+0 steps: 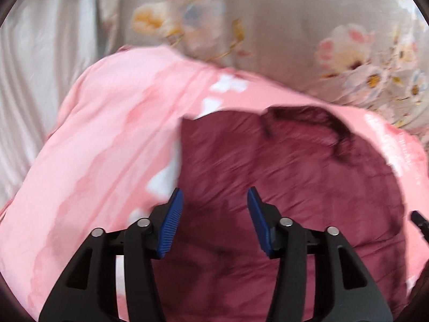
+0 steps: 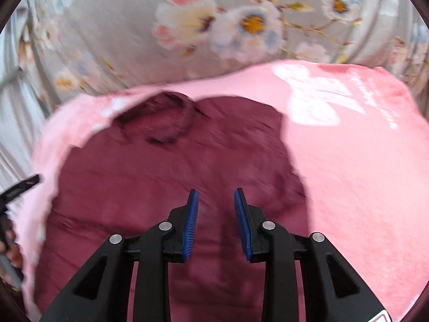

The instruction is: Fold large clothes

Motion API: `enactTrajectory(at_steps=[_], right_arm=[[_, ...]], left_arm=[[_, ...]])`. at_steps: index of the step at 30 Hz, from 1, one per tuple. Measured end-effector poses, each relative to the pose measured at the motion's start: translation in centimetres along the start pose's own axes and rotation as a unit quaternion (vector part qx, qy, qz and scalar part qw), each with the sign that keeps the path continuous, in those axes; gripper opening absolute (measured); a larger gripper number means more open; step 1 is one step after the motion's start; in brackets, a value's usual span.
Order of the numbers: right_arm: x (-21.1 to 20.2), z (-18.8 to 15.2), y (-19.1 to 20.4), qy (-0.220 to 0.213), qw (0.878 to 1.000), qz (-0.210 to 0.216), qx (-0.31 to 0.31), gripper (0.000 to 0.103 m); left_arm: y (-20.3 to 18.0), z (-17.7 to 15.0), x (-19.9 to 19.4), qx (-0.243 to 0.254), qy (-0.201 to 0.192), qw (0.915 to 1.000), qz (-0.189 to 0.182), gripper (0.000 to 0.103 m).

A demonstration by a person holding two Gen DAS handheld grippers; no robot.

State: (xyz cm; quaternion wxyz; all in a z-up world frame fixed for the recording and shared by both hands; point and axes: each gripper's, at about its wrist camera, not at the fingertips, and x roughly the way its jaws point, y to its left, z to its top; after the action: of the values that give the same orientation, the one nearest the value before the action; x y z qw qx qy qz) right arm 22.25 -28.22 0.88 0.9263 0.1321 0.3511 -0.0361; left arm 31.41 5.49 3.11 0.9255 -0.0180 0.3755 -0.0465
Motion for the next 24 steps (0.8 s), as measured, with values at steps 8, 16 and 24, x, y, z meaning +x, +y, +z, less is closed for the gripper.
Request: enactTrajectory(at_steps=[8,16,24], right_arm=[[6.8,0.7,7.3,0.049,0.997,0.029,-0.058,0.005],[8.6,-3.6,8.9,0.078,0.992,0.036,-0.095,0.004],[9.3,-4.7,7.9,0.07,0.993,0.052,-0.076,0.001]], left_arm=[[-6.6,1.4,7.7,0.023,0.067,0.9975,0.005,0.051],[-5.3,-3.1,9.2,0.05,0.084,0.9951,0.016,0.051],[-5.3,-4.8,8.8,0.066,0.055,0.996,0.028,0.052]])
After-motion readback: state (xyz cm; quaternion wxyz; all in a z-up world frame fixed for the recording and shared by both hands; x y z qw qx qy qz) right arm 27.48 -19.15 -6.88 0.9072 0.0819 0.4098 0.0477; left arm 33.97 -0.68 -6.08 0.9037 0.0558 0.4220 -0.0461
